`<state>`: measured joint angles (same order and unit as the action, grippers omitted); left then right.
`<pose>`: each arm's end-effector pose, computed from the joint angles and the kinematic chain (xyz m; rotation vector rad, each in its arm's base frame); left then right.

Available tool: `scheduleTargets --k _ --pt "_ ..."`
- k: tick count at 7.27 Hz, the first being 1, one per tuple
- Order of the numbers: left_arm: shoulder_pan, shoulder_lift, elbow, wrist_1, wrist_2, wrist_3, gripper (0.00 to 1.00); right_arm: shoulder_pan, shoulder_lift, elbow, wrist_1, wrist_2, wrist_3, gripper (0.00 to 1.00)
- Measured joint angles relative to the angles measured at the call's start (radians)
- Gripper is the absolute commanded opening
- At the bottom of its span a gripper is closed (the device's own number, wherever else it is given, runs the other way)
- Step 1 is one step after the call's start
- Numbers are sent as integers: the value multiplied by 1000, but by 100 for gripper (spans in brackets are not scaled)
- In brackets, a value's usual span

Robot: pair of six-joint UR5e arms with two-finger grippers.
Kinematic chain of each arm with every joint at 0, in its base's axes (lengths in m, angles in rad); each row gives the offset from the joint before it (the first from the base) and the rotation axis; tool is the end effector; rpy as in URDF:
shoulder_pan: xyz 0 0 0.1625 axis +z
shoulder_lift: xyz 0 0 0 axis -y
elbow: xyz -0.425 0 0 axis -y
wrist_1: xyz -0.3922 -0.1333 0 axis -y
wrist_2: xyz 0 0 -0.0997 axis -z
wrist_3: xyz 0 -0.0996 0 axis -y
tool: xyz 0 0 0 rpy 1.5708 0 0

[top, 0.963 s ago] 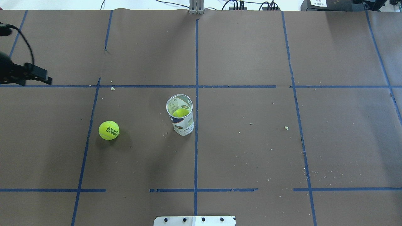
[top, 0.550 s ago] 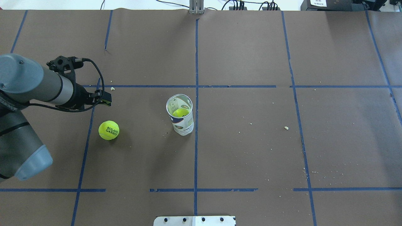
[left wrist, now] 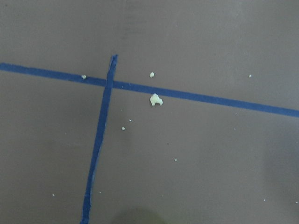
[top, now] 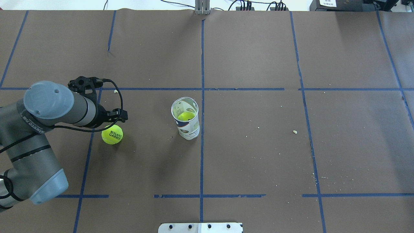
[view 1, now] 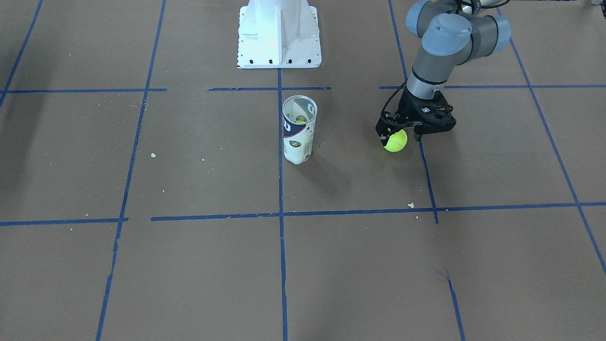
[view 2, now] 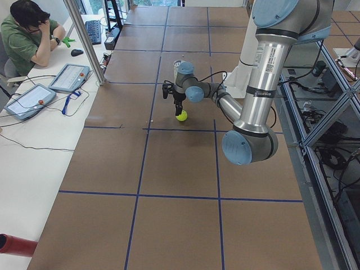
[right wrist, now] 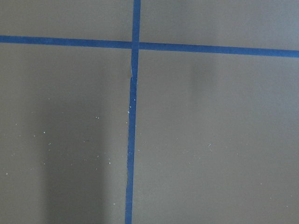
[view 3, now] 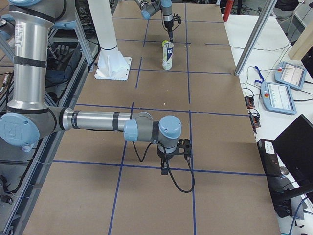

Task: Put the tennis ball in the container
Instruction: 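Move the left gripper over the loose tennis ball and lower it, then close the left gripper around the tennis ball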

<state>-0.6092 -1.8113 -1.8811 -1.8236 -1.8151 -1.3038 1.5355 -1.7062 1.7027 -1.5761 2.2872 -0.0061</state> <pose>0.4084 -0.4181 0.3653 0.1302 0.8235 -0.2241 0.0525 -0.4360 0.6610 -0.0189 -0.7162 -0.0365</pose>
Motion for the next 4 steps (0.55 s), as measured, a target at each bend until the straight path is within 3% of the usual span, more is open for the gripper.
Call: scheduleTargets --k 4 --pt "37 -2 42 -8 2 -1 100 0 -1 1 0 0 0 100"
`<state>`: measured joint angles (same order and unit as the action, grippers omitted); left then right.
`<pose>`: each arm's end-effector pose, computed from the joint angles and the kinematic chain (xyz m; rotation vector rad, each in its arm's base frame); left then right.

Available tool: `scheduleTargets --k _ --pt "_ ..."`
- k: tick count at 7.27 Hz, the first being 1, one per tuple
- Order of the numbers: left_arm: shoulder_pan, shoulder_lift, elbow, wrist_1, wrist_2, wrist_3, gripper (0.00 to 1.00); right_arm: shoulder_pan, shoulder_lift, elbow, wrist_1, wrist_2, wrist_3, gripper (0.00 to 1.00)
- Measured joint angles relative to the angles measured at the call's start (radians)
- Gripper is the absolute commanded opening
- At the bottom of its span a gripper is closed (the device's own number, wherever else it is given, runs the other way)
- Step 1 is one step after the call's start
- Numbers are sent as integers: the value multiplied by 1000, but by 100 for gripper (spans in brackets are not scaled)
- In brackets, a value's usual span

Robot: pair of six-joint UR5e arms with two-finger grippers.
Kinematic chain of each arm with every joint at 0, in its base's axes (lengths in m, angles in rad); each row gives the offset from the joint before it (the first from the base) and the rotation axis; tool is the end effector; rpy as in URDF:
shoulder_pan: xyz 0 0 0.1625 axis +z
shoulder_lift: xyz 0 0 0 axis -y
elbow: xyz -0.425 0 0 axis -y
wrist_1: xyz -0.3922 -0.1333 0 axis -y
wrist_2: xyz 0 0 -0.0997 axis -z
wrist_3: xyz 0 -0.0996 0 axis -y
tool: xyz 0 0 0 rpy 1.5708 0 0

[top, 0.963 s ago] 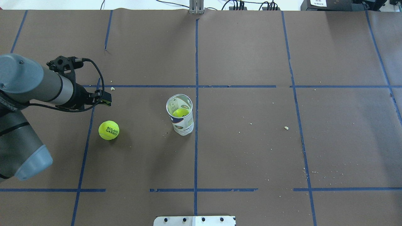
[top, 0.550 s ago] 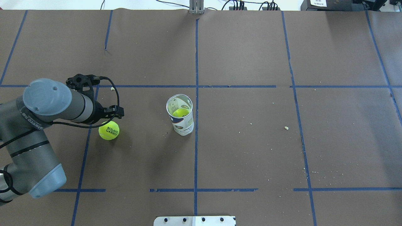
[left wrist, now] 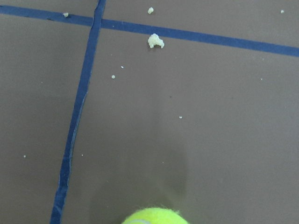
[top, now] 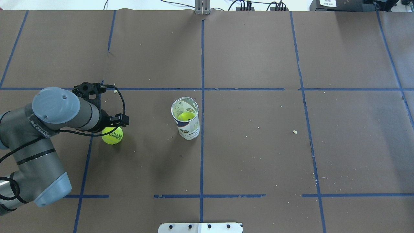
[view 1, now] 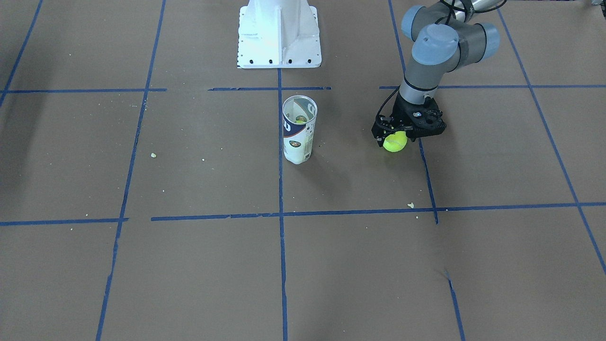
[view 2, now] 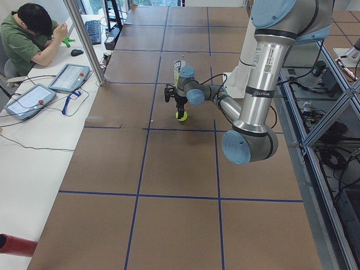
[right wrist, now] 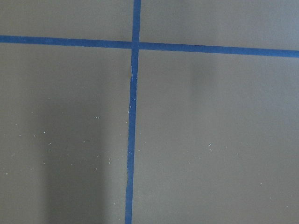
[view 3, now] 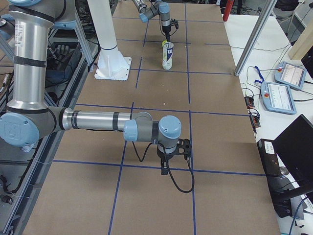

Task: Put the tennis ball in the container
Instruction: 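Close the left gripper around the tennis ball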

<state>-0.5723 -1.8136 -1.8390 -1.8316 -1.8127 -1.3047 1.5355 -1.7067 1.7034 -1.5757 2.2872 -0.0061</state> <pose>0.4310 -0.4078 0.3830 0.1029 0.7960 -0.1963 0.0525 -0.4358 0.6608 -0.0183 -0.7163 -0.0367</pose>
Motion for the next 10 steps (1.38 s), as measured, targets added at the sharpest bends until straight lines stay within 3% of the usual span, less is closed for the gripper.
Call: scheduleTargets --k 5,6,8,9,10 --pt "18 -1 31 -3 -2 10 100 0 0 -1 0 0 0 100" --pt "21 -1 35 -3 -2 11 91 0 0 -1 0 0 0 100" --pt "22 -2 36 -3 -3 11 17 0 1 -1 0 0 0 100" --pt "22 -2 31 -3 -6 10 8 0 1 -1 0 0 0 100" --pt "20 -1 23 -1 -9 9 8 0 1 -1 0 0 0 100"
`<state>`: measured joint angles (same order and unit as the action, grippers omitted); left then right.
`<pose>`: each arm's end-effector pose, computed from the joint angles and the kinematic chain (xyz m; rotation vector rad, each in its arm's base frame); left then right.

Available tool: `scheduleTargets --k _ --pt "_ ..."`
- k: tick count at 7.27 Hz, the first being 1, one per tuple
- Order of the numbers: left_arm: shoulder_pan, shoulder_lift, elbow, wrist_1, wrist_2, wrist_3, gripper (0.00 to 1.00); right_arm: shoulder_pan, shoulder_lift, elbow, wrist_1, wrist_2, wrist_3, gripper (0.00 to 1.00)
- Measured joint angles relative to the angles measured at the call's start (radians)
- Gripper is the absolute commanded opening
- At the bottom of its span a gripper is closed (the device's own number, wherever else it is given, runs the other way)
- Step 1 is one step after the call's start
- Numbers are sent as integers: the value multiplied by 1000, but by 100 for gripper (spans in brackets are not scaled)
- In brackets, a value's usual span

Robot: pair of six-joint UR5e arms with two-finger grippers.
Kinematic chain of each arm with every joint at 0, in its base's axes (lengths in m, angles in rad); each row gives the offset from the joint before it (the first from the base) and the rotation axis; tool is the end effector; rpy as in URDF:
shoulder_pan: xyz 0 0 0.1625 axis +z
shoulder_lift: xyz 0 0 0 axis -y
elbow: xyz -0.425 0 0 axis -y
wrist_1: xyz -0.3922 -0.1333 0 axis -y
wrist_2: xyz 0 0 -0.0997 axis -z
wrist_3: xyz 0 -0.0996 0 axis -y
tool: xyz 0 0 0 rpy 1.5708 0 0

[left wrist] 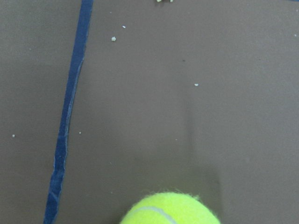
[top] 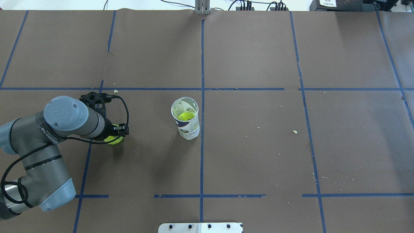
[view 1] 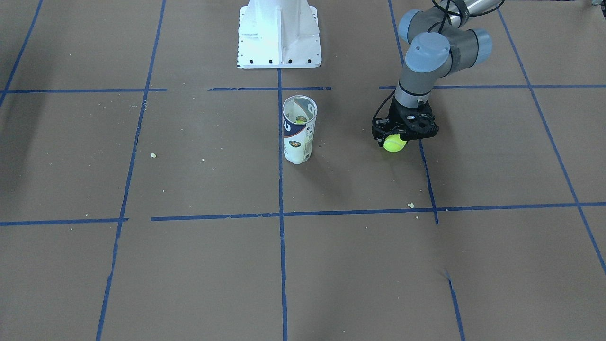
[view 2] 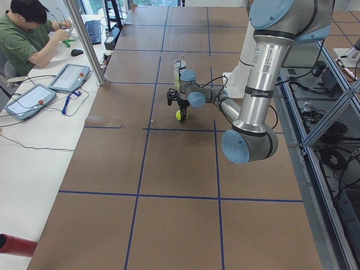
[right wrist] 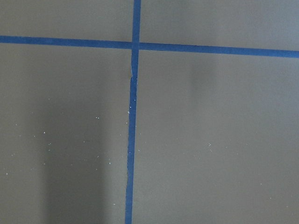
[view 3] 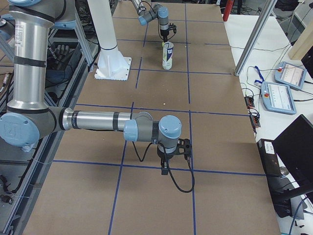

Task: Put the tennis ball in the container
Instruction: 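Close the left gripper around the tennis ball, then lift the ball with the left gripper and carry it over the cup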

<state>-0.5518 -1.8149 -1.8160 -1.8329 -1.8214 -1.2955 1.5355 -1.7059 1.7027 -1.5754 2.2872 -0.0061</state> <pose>0.4435 -0.4005 0.3930 0.0819 0.7810 -0.1680 0.0525 -0.4362 0.6608 -0.0179 -0.7163 -0.0368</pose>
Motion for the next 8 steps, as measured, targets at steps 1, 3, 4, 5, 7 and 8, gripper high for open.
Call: scheduleTargets --k 1,3,4,5,7,8 --pt "-4 2 -17 4 -2 1 8 0 0 0 0 0 0 100" --pt "-18 11 -86 35 -3 2 8 0 -1 0 0 0 0 100" --pt "-33 6 -135 95 -5 11 8 0 -1 0 0 0 0 100" --pt "-62 -5 -189 169 -19 33 8 0 -1 0 -1 0 0 100" --pt "-154 -72 -259 320 -98 65 8 0 -1 0 -1 0 0 100" --pt "-175 -147 -273 423 -127 69 9 0 -1 0 0 0 0 100"
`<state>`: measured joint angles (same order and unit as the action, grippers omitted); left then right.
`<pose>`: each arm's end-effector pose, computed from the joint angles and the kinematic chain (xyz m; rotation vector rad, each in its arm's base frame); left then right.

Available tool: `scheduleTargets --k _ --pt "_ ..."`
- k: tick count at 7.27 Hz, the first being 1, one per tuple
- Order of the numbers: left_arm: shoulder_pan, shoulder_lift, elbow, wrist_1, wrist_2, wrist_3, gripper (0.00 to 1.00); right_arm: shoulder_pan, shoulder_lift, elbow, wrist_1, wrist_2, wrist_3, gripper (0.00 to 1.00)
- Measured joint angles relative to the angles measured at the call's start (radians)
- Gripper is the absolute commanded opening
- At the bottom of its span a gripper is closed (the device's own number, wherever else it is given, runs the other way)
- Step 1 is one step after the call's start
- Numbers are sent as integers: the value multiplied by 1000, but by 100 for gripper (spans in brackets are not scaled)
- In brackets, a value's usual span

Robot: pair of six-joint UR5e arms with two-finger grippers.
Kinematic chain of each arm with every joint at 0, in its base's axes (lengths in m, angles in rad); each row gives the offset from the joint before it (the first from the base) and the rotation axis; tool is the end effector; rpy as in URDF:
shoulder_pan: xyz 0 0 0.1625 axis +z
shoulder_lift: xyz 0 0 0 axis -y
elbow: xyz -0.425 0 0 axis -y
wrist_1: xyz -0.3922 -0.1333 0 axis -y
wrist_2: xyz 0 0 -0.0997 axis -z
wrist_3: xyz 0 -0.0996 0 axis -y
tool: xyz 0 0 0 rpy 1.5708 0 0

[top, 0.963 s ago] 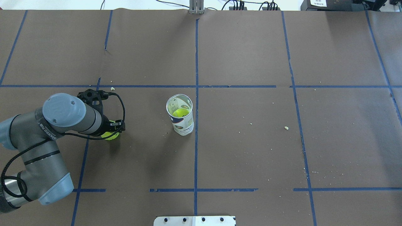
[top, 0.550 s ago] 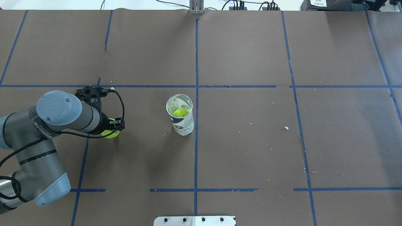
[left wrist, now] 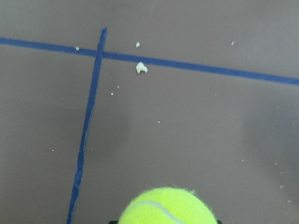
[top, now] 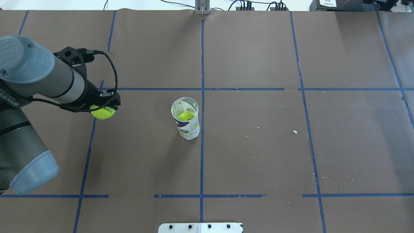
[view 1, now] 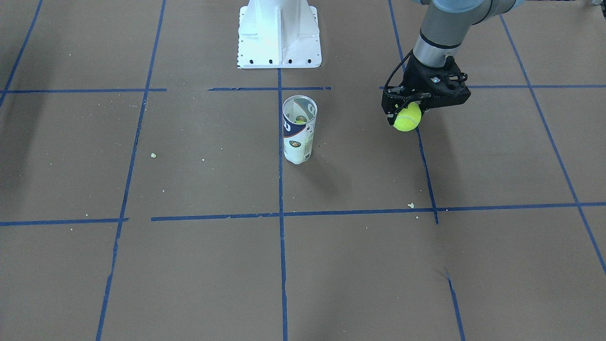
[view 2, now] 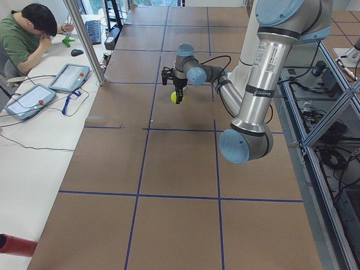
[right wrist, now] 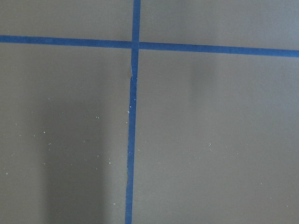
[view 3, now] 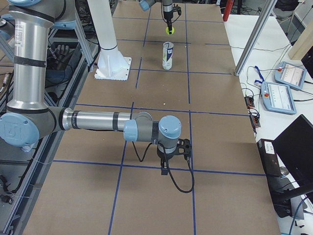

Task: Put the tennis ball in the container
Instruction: 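Lift the ball with the left gripper and carry it over the cup, then lower the ball into the clear cup and open the left gripper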

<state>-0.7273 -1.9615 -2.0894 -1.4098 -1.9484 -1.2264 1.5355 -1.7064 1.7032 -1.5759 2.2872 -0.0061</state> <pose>0.3383 -0.4304 0.2460 0.0682 0.8203 -0.2199 0.0525 -0.4359 0.6608 -0.0184 -0.7162 -0.0366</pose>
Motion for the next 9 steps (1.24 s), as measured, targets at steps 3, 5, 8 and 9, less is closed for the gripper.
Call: scheduleTargets --k 3,5,8,9 --pt "-3 -221 3 202 -86 -48 10 0 0 0 0 0 0 100" --pt "13 -339 53 237 -99 -141 13 0 -1 0 1 0 0 100" --pt "73 -465 196 241 -102 -206 13 0 0 0 0 0 0 100" --pt "83 -492 230 240 -102 -212 15 0 1 0 0 0 0 100"
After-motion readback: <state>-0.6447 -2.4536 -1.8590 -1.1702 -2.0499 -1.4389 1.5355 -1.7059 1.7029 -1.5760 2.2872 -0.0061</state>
